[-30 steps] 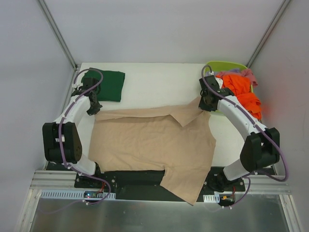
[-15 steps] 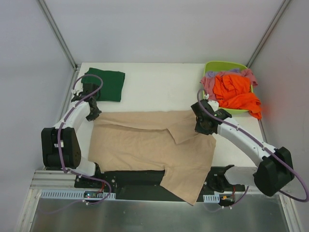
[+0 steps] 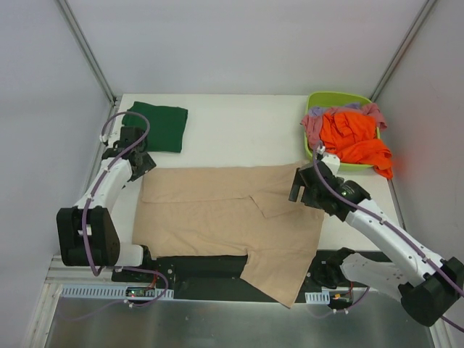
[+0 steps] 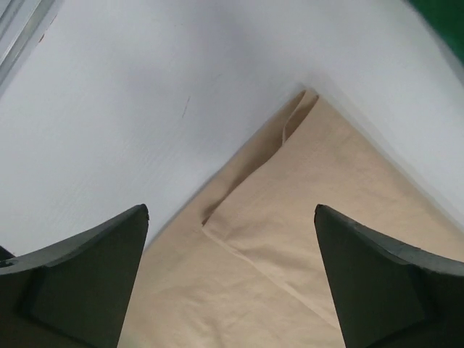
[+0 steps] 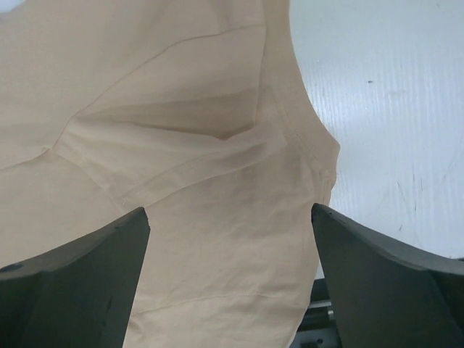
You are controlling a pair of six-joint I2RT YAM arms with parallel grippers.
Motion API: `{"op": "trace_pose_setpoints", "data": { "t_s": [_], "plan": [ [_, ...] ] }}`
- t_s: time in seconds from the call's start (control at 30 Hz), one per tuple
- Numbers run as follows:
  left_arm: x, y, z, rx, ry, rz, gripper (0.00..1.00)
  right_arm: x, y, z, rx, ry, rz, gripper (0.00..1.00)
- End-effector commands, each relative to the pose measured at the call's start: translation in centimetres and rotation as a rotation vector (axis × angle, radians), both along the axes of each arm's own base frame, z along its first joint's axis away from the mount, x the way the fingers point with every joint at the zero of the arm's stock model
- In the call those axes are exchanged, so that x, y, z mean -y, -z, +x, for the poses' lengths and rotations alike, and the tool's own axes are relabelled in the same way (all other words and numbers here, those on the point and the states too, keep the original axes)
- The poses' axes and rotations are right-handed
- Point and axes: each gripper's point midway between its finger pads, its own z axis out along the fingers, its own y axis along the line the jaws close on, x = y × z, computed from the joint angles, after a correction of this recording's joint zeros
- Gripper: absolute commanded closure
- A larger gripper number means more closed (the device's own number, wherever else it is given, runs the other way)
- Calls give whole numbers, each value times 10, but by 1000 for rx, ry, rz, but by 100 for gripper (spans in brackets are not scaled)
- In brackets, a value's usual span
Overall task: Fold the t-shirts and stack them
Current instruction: Fold the flattened tshirt in 1/3 of the way
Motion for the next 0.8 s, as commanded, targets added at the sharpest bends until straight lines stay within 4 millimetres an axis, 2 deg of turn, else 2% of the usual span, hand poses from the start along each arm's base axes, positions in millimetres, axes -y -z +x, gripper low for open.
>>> {"op": "trace_pose_setpoints", "data": {
  "t_s": [0.0,0.07,0.13,0.2,0.27,0.37,0.6,0.7,0.77],
  "plan": [
    [9,-15,-5,59,4,-48,1,-22,-8,15,123,-183,53,4],
    [27,-14,-1,73,67,-128,1,-42,-8,18,147,-297,109,4],
    [44,-11,4,97,128,-210,1,-72,-4,12,142,-480,193,4],
    [63,-1,7,113,201,-295,1,-100,6,-1,85,-645,276,4],
    [72,13,4,102,215,-342,1,-117,18,-8,15,-716,283,4],
    [72,31,-4,54,203,-352,1,-125,43,-11,-100,-744,189,1],
    [65,51,-15,10,163,-322,1,-145,83,-14,-255,-810,26,19],
    [62,56,-17,-5,155,-307,1,-138,95,-9,-291,-772,-62,28],
    [59,58,-18,-8,145,-292,1,-129,101,-5,-301,-723,-134,30]
  ]
}}
